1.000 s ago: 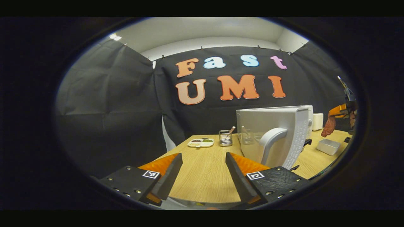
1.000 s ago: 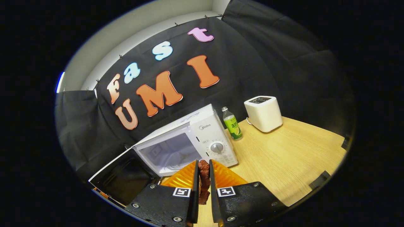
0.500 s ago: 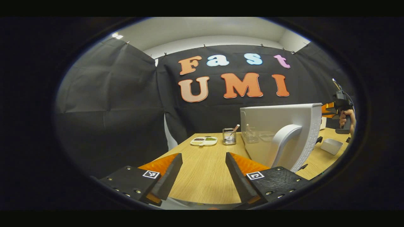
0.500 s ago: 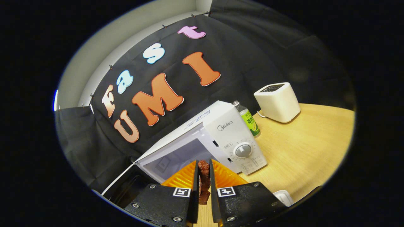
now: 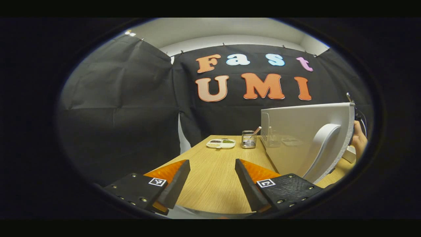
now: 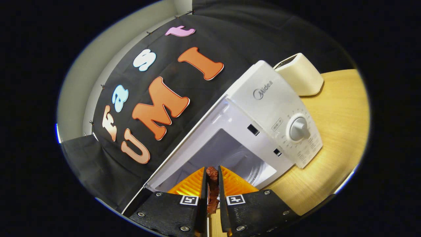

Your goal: Open the microwave oven with the left hand, put the food in, and close the microwave oven.

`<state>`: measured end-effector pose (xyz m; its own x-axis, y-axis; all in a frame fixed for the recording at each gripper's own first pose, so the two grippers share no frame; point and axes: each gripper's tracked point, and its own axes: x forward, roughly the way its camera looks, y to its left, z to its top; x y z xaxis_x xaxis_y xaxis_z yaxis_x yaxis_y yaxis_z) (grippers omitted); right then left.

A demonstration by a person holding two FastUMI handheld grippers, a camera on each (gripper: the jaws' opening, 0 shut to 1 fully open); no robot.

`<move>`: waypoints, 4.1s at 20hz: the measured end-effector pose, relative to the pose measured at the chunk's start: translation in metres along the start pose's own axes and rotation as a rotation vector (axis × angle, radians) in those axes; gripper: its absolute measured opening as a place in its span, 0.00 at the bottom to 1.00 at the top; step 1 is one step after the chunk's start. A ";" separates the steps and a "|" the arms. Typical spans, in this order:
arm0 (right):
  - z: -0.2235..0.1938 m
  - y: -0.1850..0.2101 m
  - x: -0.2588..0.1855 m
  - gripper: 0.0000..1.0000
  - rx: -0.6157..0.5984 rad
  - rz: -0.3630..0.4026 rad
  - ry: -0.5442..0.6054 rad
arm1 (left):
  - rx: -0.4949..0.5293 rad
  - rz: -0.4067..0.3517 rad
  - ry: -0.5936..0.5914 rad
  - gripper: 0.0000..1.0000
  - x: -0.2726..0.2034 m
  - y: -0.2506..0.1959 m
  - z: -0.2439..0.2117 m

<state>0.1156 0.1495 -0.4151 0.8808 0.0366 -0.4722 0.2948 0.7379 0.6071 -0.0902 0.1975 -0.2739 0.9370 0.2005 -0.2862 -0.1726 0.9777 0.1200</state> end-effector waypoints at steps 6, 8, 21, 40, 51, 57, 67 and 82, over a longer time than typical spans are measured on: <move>-0.030 0.007 0.050 0.17 0.014 -0.046 -0.078 | 0.002 0.014 0.008 0.83 0.002 0.014 -0.004; -0.034 0.008 0.065 0.17 0.024 -0.048 -0.098 | 0.004 0.021 0.015 0.83 0.000 0.019 -0.006; -0.057 -0.029 0.117 0.19 -0.108 -0.218 -0.179 | 0.033 0.027 0.029 0.83 0.002 0.022 -0.002; -0.030 -0.034 0.015 0.71 -0.540 -0.122 -0.074 | 0.022 -0.102 0.046 0.83 0.000 -0.038 -0.007; 0.022 -0.002 -0.114 0.84 -0.737 0.122 -0.047 | -0.027 -0.304 0.008 0.81 -0.019 -0.141 0.005; 0.072 -0.034 -0.156 0.88 -0.790 0.106 -0.081 | -0.036 -0.427 -0.005 0.81 -0.017 -0.210 0.011; 0.133 -0.069 -0.201 0.88 -0.803 0.079 -0.141 | -0.043 -0.548 0.041 0.58 0.007 -0.316 0.010; 0.169 -0.113 -0.218 0.88 -0.817 0.013 -0.160 | -0.022 -0.599 0.081 0.09 0.077 -0.438 -0.004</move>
<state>-0.0474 -0.0554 -0.2728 0.9425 -0.0028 -0.3342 -0.0228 0.9971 -0.0724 0.0561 -0.2148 -0.3527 0.8470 -0.3817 -0.3700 0.3707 0.9230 -0.1036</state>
